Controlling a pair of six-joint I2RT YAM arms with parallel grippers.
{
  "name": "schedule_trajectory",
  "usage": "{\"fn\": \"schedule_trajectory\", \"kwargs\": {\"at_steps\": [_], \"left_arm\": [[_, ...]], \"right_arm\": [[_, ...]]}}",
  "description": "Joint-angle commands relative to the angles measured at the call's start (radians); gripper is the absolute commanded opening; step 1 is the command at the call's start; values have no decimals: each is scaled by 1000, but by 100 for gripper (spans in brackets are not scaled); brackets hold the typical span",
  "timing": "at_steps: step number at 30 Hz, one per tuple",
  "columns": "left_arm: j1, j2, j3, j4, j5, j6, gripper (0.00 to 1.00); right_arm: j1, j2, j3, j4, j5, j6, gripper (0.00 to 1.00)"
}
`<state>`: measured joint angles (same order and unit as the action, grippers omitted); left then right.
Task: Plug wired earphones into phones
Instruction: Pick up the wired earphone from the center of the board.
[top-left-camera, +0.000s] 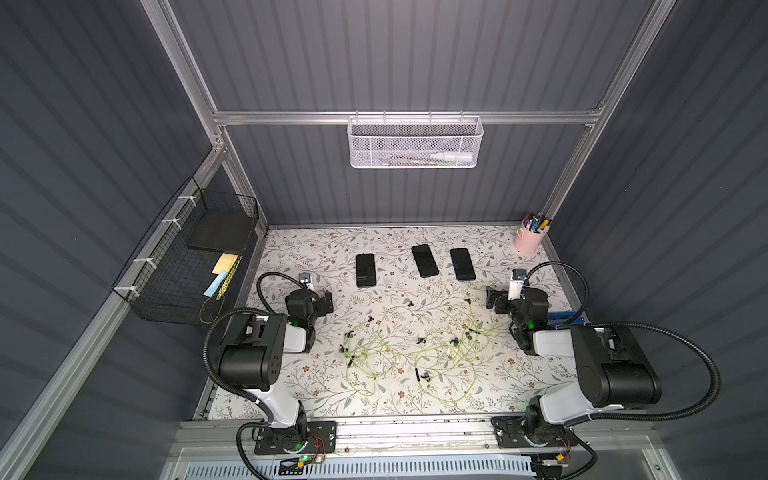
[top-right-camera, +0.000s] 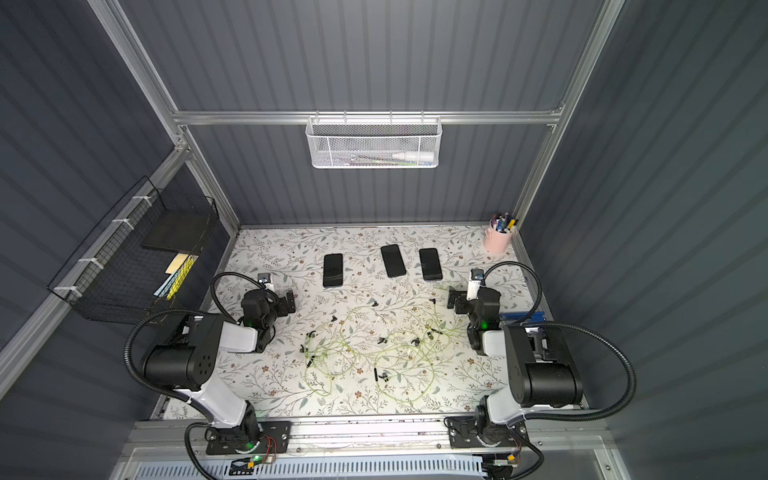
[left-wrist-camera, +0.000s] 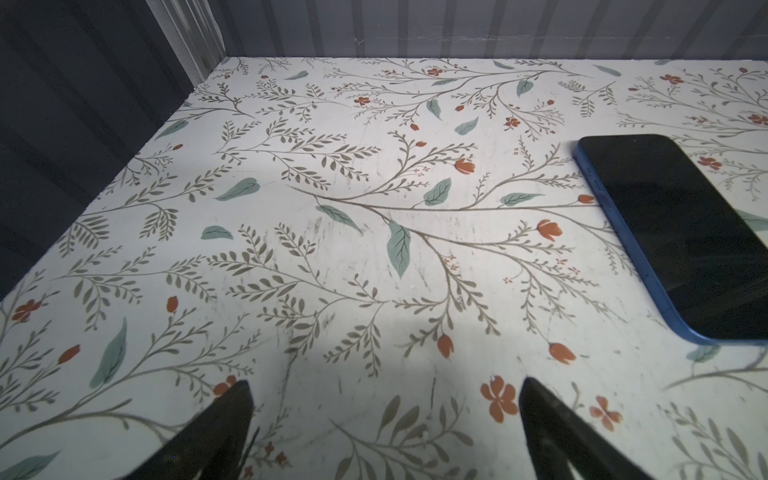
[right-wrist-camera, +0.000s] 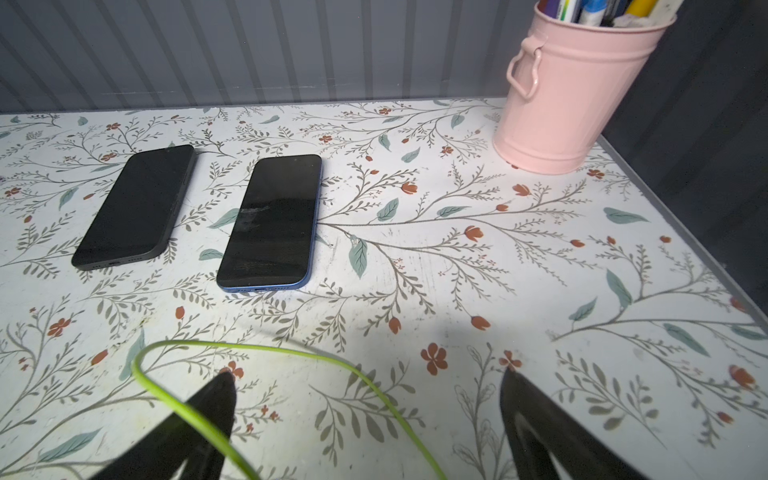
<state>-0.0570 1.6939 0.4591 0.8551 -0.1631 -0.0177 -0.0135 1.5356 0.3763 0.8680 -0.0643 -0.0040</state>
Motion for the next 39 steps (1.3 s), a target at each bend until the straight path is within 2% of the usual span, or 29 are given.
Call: {"fn": "schedule_trajectory", "kwargs": {"at_steps": [1,13,16,17,19,21,23,25,28,29,31,34,36,39], "left_arm": [[8,16,21,21,7,18,100],[8,17,28,10,5,18,100],[8,12,21,38,-9,18,100],[8,-19,41,-35,-38,3,100],[7,-110,119,-243,-73,-4,100],[-14,-211,140,-288,-145,-6,100],[-21,-285,226,-442,-191,-66,100],[-34,-305,342,-608,-179,-140,100],[-108,-294,496,-826,-151,-199,100],[-147,-291,543,-887,-157,-211,100],[-200,-286,602,-967,-134,-254,100],[-233,-289,621,-983,-17,-357,100],[-244,-292,606,-959,64,-433,100],[-275,-272,578,-909,156,-513,100]], "right_arm": [[-5,12,19,28,-8,-9,99],[-11,15,33,4,-23,-5,99],[-14,8,30,4,5,5,99],[-14,-2,21,25,34,20,99],[-13,-121,36,-114,78,30,99],[-5,-274,80,-328,119,59,99],[10,-395,137,-535,138,81,99],[44,-474,211,-767,196,77,99],[163,-543,321,-1060,344,81,99],[217,-551,356,-1146,405,95,99],[299,-528,439,-1325,451,138,99],[407,-445,564,-1557,517,216,99],[427,-393,637,-1668,456,254,99],[428,-283,714,-1724,284,289,99]]}}
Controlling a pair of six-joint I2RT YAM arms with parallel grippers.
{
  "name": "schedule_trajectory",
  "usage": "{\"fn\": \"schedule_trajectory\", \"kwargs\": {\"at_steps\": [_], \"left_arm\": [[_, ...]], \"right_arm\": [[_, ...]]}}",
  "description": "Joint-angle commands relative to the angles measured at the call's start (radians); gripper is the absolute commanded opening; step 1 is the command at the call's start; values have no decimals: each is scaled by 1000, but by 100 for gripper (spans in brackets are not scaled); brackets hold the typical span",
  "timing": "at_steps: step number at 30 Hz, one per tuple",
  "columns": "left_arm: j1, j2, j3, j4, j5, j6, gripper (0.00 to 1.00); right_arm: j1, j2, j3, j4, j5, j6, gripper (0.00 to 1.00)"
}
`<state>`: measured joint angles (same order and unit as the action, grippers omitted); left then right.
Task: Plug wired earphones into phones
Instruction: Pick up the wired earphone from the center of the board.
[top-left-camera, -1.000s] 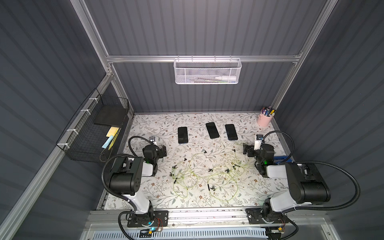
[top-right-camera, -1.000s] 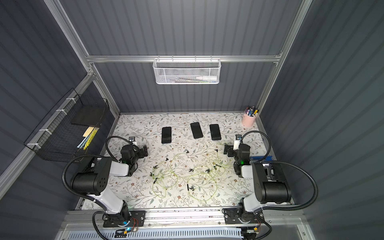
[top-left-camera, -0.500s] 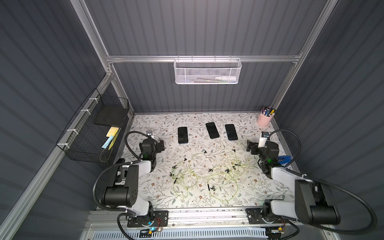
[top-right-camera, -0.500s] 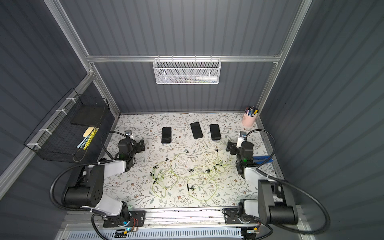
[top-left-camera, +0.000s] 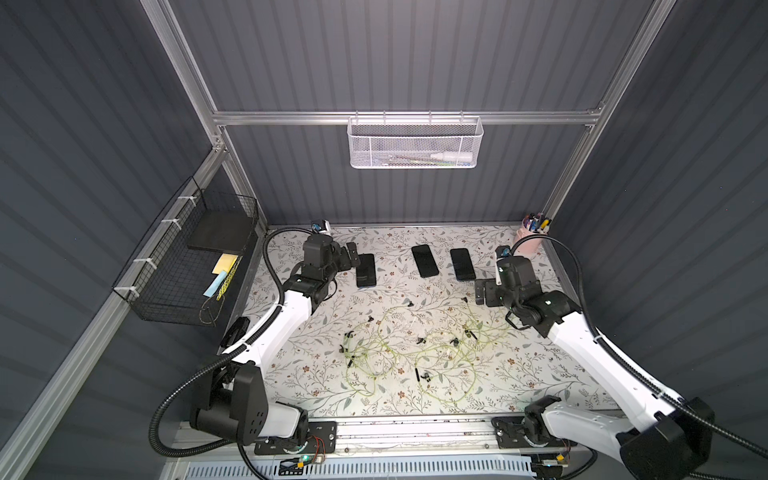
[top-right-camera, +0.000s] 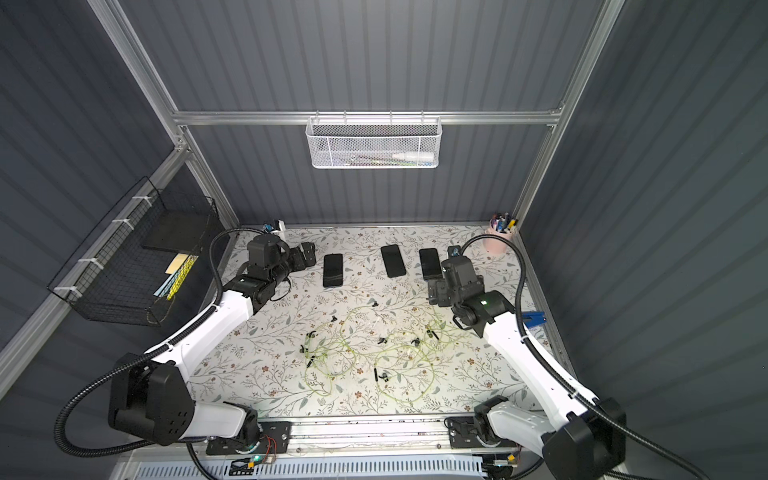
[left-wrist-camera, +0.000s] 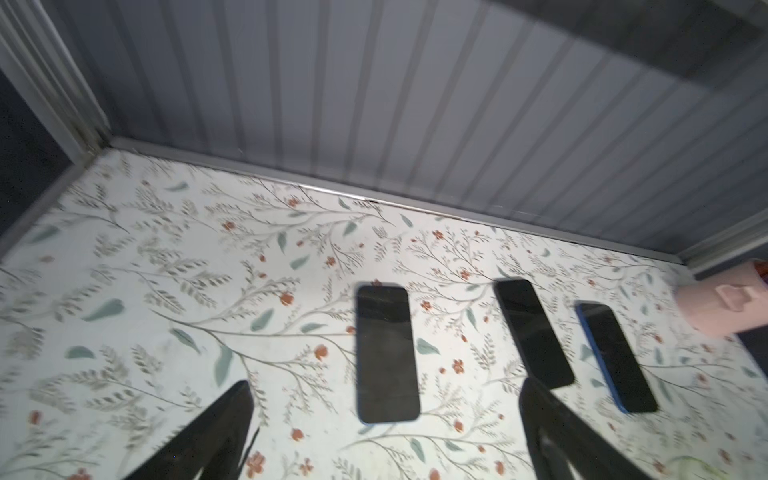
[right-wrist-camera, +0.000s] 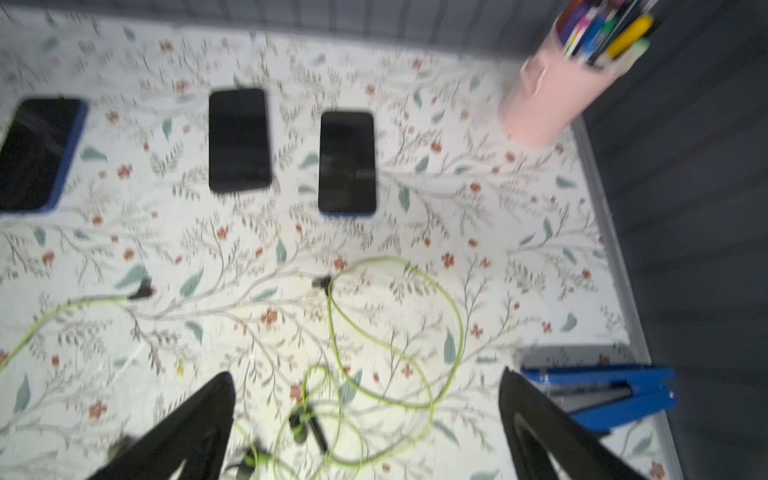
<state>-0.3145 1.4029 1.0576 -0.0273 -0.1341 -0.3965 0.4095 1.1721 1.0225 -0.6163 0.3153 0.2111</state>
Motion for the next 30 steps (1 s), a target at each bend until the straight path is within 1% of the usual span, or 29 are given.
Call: {"fn": "schedule_trajectory", "kwargs": {"at_steps": [1,2,4,6,7,9,11,15,17,21,23,25,27,30], "left_arm": [[-29,30,-25,-16,151,-155,100],[-41,42,-31,-1,177,-181,100],[-68,64,-49,35,220,-227,99],[-98,79,-75,71,241,-266,99],[-108,85,-82,78,244,-274,98],[-119,100,-99,92,258,-294,97],[-121,116,-109,109,280,-315,97],[-124,149,-115,148,317,-341,96],[-126,155,-113,152,324,-344,96],[-127,150,-122,152,320,-346,96],[-127,150,-124,152,320,-345,96],[-127,155,-123,152,321,-345,96],[-127,156,-123,152,320,-346,96],[-127,160,-121,155,321,-347,96]], "right_arm": [[4,122,94,-254,-134,73,99],[4,173,123,-274,-173,74,99],[3,264,178,-321,-246,58,94],[6,332,211,-342,-307,44,77],[6,351,216,-338,-335,36,73],[4,385,222,-328,-362,16,58],[4,434,241,-347,-354,-7,49],[-4,552,291,-367,-349,-50,47],[-28,597,306,-365,-337,-53,42],[-80,682,333,-363,-340,-80,40],[-90,721,356,-363,-338,-94,34],[-98,748,377,-358,-336,-102,34],[-110,768,393,-344,-333,-108,30],[-128,803,419,-348,-331,-121,26]]}}
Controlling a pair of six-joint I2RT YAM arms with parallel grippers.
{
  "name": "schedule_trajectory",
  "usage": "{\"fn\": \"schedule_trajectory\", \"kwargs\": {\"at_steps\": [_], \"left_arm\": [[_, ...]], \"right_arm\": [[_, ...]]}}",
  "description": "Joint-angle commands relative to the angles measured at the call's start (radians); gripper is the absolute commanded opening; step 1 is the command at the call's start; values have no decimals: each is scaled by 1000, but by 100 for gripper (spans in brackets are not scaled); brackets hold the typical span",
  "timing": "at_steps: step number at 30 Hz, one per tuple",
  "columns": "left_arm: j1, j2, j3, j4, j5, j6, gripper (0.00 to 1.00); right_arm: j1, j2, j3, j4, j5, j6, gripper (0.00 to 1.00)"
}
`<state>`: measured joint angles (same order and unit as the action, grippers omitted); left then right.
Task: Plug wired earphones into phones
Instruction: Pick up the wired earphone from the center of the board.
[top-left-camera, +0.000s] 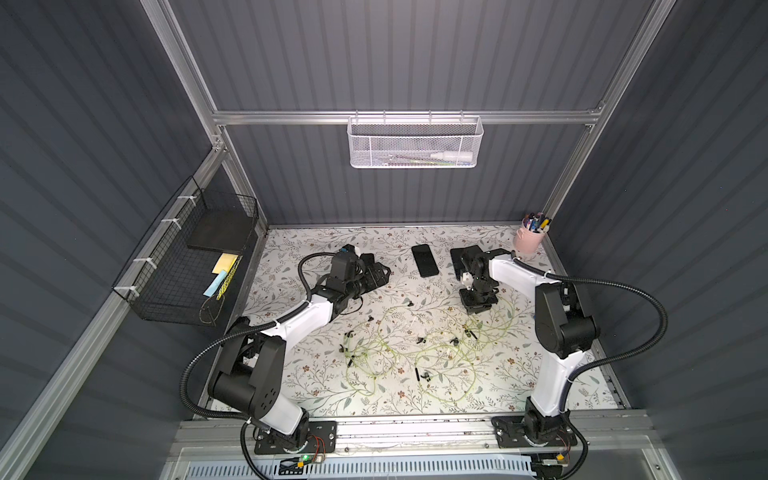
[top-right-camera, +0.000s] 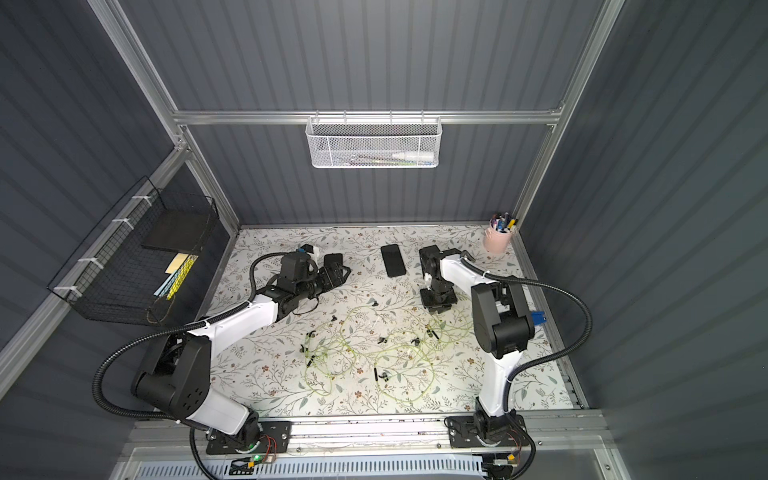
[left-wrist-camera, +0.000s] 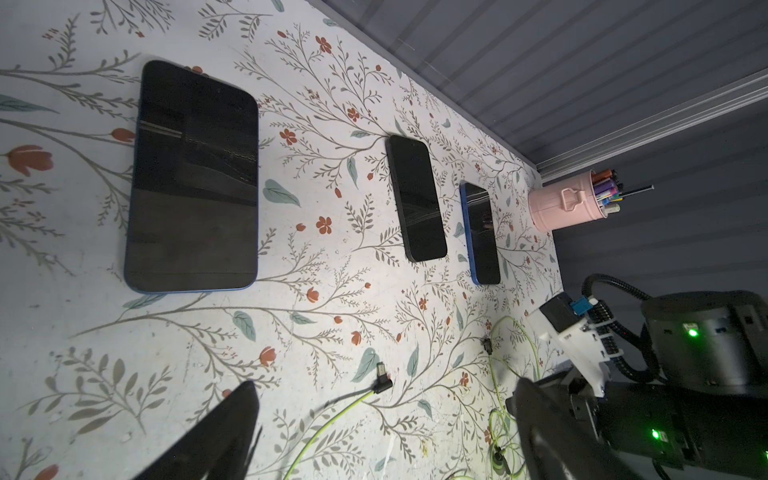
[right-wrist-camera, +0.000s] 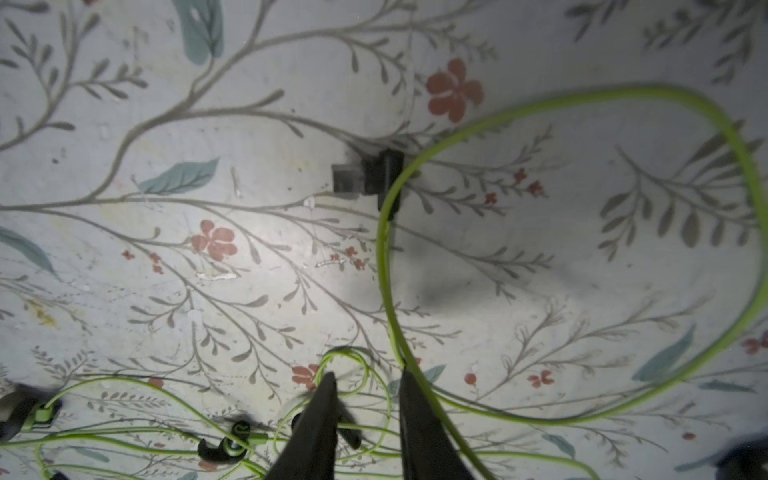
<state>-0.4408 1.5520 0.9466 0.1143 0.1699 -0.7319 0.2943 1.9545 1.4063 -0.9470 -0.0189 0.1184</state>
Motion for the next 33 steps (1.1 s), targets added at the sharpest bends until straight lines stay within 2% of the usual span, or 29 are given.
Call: {"fn": "schedule_trajectory", "kwargs": {"at_steps": [1,4,17,21,27,33], "left_arm": [[-1,15,-9,15,17,-11,96],[-1,23,-7,20,21,-17,96],[-20,72,17,75,61,-62,94],[-39,90,33,79,56,-67,94],[-61,116,44,102,58,-88,93],[-123,208,91,202,108,-165,92]], "right_arm": [[-16,29,41,-17,4,-31,25],[-18,48,54,-10,11,-41,20],[-21,104,71,37,0,-34,22],[-18,120,66,26,62,-28,21],[-17,120,28,34,44,-26,2],[-14,45,-13,70,-6,-39,0]]}}
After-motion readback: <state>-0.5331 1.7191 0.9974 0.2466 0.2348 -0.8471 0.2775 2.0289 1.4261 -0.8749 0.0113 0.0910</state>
